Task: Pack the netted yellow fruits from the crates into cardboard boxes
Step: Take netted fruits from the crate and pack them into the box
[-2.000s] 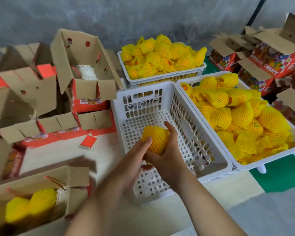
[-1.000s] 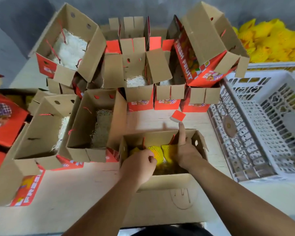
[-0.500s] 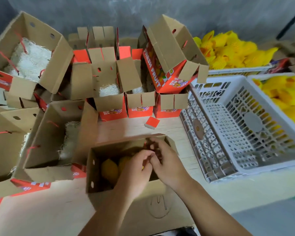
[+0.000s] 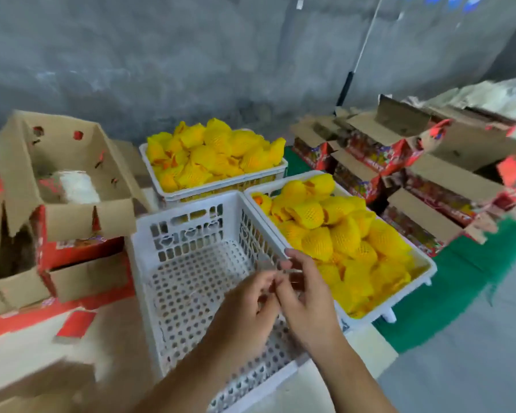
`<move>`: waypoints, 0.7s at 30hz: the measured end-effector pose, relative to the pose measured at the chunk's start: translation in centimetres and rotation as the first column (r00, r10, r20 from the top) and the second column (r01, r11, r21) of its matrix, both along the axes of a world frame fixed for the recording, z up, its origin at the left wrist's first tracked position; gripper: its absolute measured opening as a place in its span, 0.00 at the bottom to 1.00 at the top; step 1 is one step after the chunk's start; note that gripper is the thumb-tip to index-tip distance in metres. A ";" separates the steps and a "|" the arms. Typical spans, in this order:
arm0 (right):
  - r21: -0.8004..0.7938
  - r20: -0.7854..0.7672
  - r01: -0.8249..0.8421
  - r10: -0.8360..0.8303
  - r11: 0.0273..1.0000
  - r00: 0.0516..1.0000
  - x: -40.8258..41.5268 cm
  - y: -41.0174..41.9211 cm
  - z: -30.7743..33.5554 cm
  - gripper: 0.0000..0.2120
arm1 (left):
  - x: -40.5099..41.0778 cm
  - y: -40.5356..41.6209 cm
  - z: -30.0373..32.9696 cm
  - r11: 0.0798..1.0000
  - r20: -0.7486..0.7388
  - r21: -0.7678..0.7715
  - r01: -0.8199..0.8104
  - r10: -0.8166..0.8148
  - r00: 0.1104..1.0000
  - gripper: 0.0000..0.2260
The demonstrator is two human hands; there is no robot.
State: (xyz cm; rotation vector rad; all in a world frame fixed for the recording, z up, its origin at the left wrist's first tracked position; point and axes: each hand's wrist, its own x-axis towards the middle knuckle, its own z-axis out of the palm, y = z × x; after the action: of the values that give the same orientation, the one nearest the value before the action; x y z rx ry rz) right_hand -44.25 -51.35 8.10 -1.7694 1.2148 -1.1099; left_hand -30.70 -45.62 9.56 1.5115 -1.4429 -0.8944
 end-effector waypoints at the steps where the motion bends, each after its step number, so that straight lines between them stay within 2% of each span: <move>1: -0.030 -0.029 0.039 -0.040 0.999 0.999 -2.2 -2.5 0.0 0.20 | -1.6 -2.5 0.3 0.999 0.019 0.010 0.034 -0.034 0.999 0.14; 3: -0.124 -0.180 0.119 -0.140 0.985 0.974 -6.3 -7.3 -0.3 0.22 | -4.4 -7.1 0.8 0.998 0.083 0.025 0.058 -0.060 0.995 0.14; 5: -0.170 -0.423 0.160 -0.219 0.972 0.879 -9.8 -11.9 -0.9 0.27 | -6.3 -11.2 0.9 0.997 0.190 0.037 0.065 -0.070 0.979 0.15; 7: -0.055 -0.631 0.131 -0.136 0.990 0.764 -12.3 -15.3 -1.7 0.35 | -7.6 -14.8 1.0 0.997 0.324 0.026 0.077 -0.081 0.943 0.16; 9: 0.053 -0.736 0.094 -0.025 0.994 0.676 -14.0 -16.5 -3.1 0.41 | -8.4 -18.0 1.2 0.994 0.519 -0.016 0.104 -0.081 0.851 0.16; 12: 0.004 -0.771 0.078 -0.046 0.997 0.636 -15.2 -15.7 -5.9 0.42 | -8.6 -22.3 1.2 0.985 0.800 -0.012 0.171 -0.093 0.592 0.20; 14: -0.027 -0.753 0.117 -0.097 0.993 0.651 -15.3 -15.8 -6.5 0.38 | -8.4 -24.6 0.8 0.984 0.867 0.091 0.151 -0.153 0.475 0.24; 15: -0.022 -0.746 0.128 -0.101 0.992 0.659 -15.2 -15.9 -6.6 0.36 | -8.3 -25.4 0.5 0.980 0.865 0.157 0.123 -0.197 0.461 0.27; 17: -0.011 -0.746 0.104 -0.077 0.994 0.661 -15.0 -16.1 -6.7 0.34 | -8.8 -26.5 -0.1 0.975 0.845 0.217 0.045 -0.211 0.491 0.32; 19: -0.029 -0.742 0.065 -0.066 0.997 0.668 -14.8 -16.1 -6.9 0.32 | -9.5 -27.2 -0.7 0.987 0.872 0.158 -0.036 -0.123 0.474 0.36; 21: -0.047 -0.711 0.082 -0.091 0.996 0.697 -14.9 -16.0 -7.0 0.34 | -10.3 -27.6 -1.1 0.989 0.900 0.135 -0.056 -0.099 0.425 0.37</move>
State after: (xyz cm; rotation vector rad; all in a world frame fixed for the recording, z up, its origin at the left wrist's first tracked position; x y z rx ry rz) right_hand -59.10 -67.36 1.07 -2.2674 1.7512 -0.4398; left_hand -41.04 -73.25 8.42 2.2720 -2.1764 -0.0754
